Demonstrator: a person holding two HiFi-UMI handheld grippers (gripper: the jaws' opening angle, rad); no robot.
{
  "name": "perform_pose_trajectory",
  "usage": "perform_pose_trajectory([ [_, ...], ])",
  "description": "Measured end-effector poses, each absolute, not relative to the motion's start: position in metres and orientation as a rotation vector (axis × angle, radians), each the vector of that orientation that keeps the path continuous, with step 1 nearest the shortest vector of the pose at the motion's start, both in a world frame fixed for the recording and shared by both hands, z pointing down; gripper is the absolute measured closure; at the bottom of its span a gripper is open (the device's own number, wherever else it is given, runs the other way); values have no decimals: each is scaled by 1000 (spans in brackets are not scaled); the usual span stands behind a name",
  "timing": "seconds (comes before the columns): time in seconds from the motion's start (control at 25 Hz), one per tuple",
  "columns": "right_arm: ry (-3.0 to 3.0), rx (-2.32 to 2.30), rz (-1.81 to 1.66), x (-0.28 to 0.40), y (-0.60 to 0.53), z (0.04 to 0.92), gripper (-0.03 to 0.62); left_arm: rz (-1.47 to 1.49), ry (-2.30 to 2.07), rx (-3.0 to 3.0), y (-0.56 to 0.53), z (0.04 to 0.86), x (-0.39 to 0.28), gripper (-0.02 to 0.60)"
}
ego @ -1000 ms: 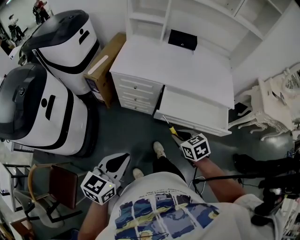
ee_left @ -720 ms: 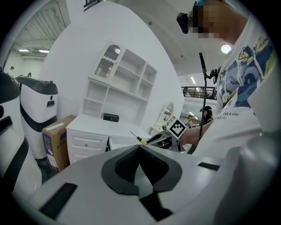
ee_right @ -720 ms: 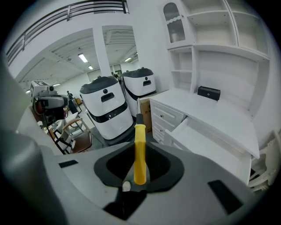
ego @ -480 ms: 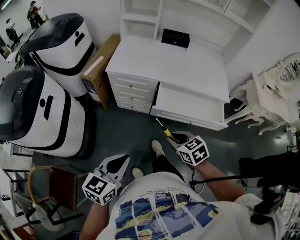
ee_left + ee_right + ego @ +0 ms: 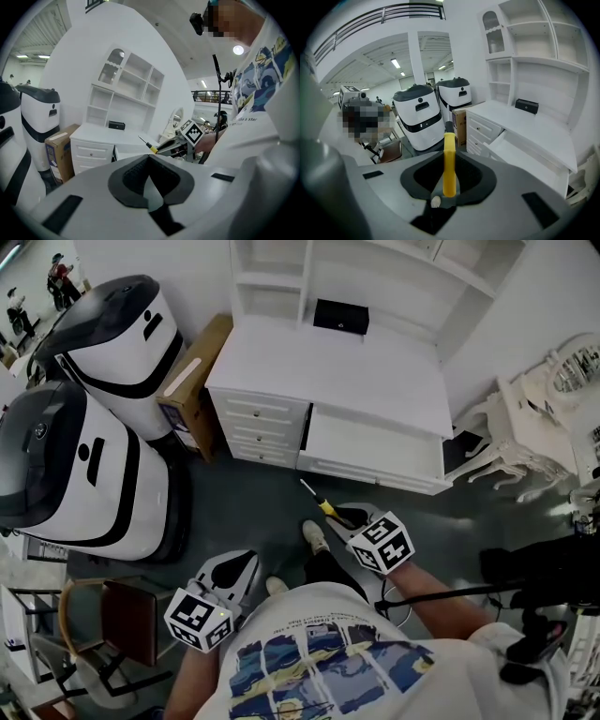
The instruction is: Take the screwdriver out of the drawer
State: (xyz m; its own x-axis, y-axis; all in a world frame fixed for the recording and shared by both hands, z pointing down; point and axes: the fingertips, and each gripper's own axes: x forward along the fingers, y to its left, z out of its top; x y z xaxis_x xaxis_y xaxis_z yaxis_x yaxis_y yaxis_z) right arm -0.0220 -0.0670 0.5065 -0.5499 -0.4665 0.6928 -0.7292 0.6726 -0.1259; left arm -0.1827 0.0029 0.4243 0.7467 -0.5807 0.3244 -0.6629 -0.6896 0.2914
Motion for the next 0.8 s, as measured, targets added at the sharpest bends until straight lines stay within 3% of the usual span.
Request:
perform_pose_trajectory([
  [0.8, -2271, 899, 511, -33, -60, 500, 502, 294, -949, 2553, 10, 424, -184, 568],
])
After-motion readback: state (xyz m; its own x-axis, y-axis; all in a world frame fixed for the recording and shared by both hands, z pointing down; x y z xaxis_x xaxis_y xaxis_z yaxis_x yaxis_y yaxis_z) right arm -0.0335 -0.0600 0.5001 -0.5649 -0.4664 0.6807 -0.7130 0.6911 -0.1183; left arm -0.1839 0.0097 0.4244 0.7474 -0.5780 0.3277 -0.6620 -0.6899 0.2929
